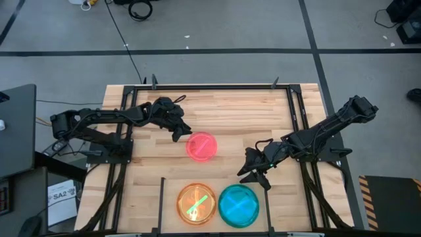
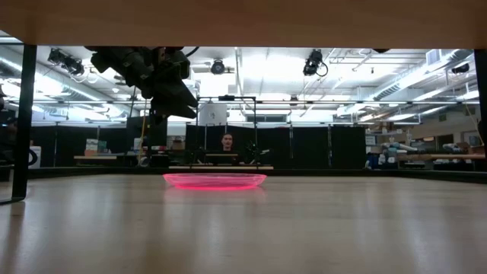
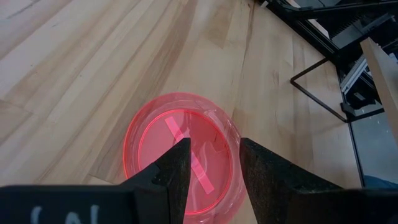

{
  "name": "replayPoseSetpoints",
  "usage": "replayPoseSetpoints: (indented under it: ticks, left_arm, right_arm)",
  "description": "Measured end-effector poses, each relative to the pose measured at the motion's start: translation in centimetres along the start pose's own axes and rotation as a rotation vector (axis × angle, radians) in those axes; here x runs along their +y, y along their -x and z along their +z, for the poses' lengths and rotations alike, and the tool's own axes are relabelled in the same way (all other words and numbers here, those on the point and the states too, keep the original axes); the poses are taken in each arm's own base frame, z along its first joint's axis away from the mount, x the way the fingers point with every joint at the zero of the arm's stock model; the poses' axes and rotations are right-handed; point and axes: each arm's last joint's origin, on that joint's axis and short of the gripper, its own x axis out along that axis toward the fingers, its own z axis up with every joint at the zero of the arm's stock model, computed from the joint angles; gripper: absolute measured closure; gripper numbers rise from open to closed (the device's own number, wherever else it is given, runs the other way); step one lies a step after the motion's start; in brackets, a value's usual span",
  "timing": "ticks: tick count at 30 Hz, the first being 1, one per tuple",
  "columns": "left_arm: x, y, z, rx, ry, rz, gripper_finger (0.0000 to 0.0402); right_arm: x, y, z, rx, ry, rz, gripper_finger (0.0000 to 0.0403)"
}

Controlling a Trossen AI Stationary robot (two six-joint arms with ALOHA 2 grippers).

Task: Place and stack plates onto a shelf
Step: Stack the pink plate on top of the green plate on the shelf

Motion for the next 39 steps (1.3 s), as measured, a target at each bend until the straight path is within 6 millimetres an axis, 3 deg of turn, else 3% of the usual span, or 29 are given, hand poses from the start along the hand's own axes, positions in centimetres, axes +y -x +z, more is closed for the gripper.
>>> replayPoseSetpoints:
  ticks: [8, 18, 29, 39]
  left_arm:
    - [0.2, 0.0, 0.1, -0.025, 0.000, 0.070, 0.0257]
    - [0.6, 0.1, 0.2, -0.077, 0.138, 0.187, 0.0257]
    - [1.7, -1.8, -1.3, 0.036, 0.244, 0.238, 0.0257]
    - [2.1, -4.4, -3.4, 0.159, 0.273, 0.275, 0.0257]
  right_arm:
    - [-0.2, 0.3, 0.2, 0.020, 0.042, 0.028, 0.0233]
    - [-1.6, 3.4, 1.0, 0.046, 0.090, -0.014, 0.0233]
    - [-5.4, 5.9, 1.2, 0.135, 0.155, -0.261, 0.0233]
    - [-9.0, 6.8, 1.5, 0.138, 0.145, -0.315, 0.0233]
